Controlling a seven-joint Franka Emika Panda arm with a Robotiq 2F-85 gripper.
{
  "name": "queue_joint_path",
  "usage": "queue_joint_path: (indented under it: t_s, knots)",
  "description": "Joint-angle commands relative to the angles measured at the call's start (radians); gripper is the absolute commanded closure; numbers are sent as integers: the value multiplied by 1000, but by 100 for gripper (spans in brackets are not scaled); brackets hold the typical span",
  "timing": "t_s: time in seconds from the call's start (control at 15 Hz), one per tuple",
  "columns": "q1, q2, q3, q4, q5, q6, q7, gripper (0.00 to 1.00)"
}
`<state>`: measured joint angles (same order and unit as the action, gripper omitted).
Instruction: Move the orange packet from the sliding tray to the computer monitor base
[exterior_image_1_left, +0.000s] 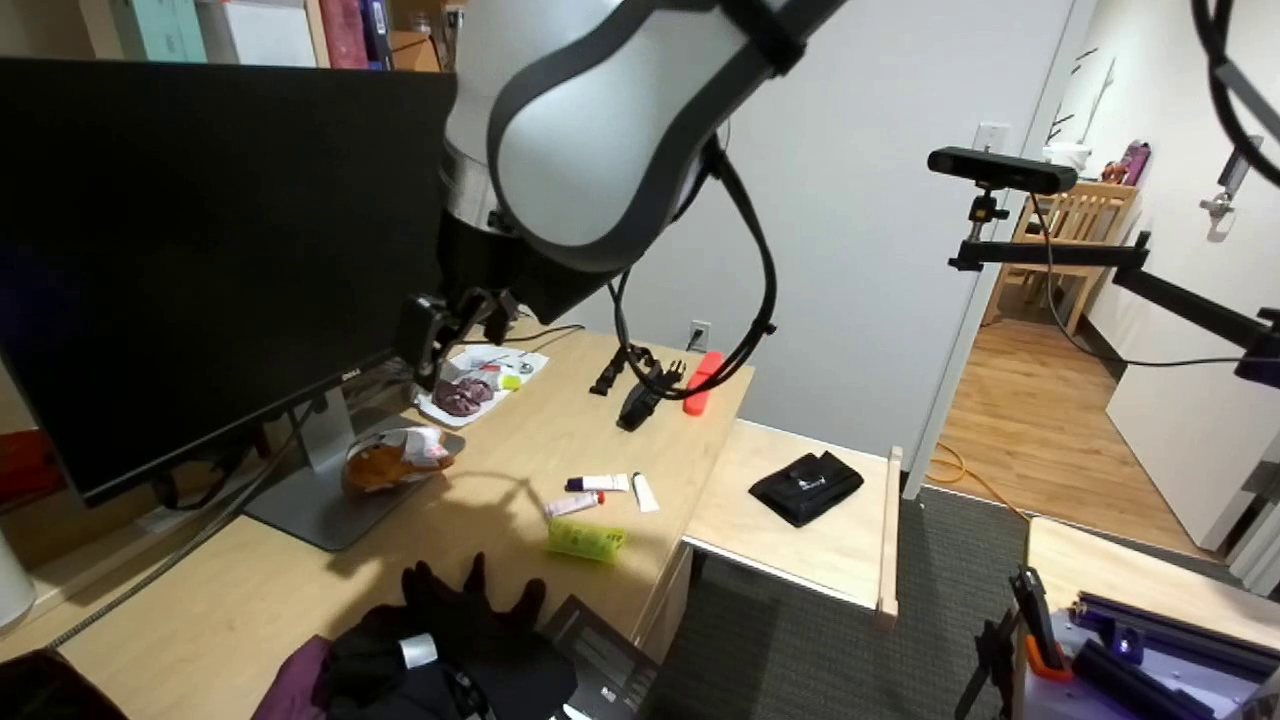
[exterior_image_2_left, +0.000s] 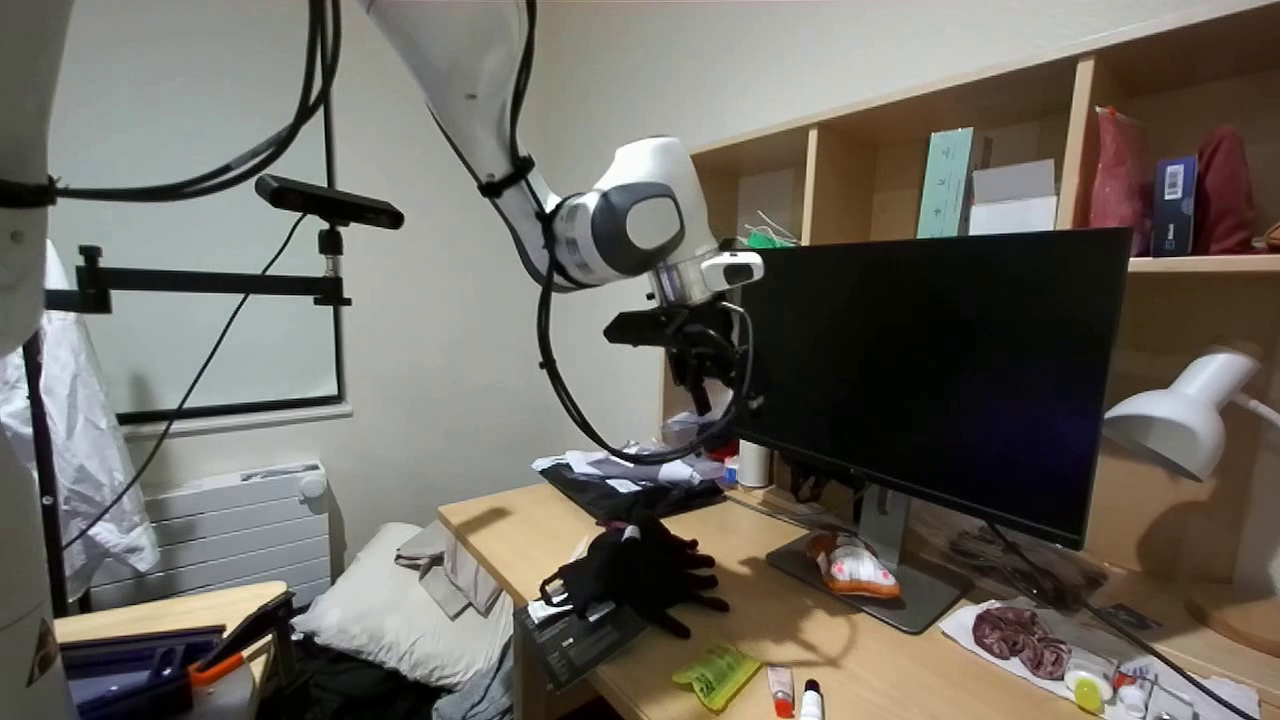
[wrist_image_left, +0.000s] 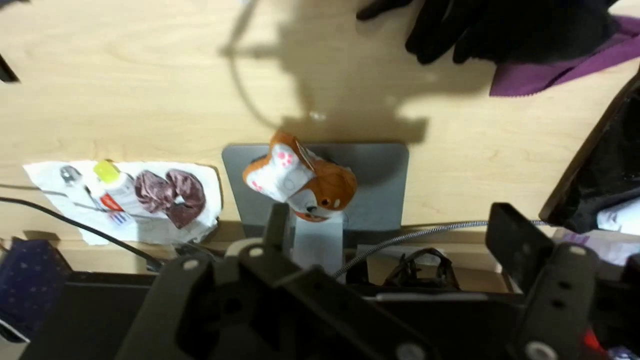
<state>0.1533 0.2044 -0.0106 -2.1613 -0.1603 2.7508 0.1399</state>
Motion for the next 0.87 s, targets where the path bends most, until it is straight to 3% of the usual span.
queue_joint_path:
  t_s: [0.0, 0.13, 0.4, 0.47, 0.53, 0.8]
  knots:
    - [39, -149, -6, -60, -108, -253, 156, 0]
    - [28, -185, 31, -47, -93, -399, 178, 0]
    - [12, -214, 76, -28, -32, -583, 138, 0]
    - [8, -211, 80, -28, 7, -584, 86, 0]
    - [6, -202, 83, -26, -42, -552, 137, 0]
    - [4, -201, 88, -26, -39, -554, 135, 0]
